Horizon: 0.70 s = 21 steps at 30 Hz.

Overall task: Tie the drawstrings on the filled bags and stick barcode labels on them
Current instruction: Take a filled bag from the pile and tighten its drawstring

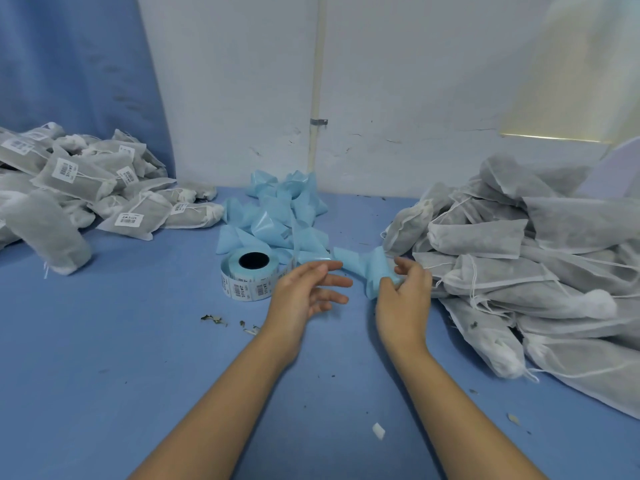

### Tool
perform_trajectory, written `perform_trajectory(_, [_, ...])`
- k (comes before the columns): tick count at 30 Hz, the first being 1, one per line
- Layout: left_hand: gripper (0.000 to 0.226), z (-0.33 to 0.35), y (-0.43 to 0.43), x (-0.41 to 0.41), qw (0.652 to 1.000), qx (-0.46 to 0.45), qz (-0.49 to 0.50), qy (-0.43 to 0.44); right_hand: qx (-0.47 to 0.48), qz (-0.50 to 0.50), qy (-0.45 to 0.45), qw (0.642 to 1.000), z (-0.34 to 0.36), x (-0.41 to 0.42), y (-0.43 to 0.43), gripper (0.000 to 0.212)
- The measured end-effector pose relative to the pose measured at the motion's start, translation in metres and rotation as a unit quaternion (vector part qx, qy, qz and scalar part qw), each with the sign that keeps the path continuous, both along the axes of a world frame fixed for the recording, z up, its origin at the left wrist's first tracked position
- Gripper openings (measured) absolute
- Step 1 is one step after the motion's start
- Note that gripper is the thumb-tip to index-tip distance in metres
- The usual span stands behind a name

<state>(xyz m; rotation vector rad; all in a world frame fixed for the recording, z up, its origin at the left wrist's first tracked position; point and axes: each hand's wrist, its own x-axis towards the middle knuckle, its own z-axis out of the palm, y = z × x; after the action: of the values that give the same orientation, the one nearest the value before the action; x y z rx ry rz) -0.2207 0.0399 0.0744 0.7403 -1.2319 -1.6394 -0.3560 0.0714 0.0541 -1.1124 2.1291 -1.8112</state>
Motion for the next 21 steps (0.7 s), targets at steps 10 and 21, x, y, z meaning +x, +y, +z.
perform_trajectory(10, [0.024, -0.008, 0.0, 0.002, 1.0, 0.001, 0.013, -0.023, 0.291, -0.006, 0.27, 0.918, -0.004, -0.023, 0.004, 0.05])
perform_trajectory(21, [0.025, -0.014, -0.003, 0.001, 0.999, -0.002, 0.025, -0.026, 0.087, -0.018, 0.146, 0.985, -0.006, -0.025, 0.0, 0.05])
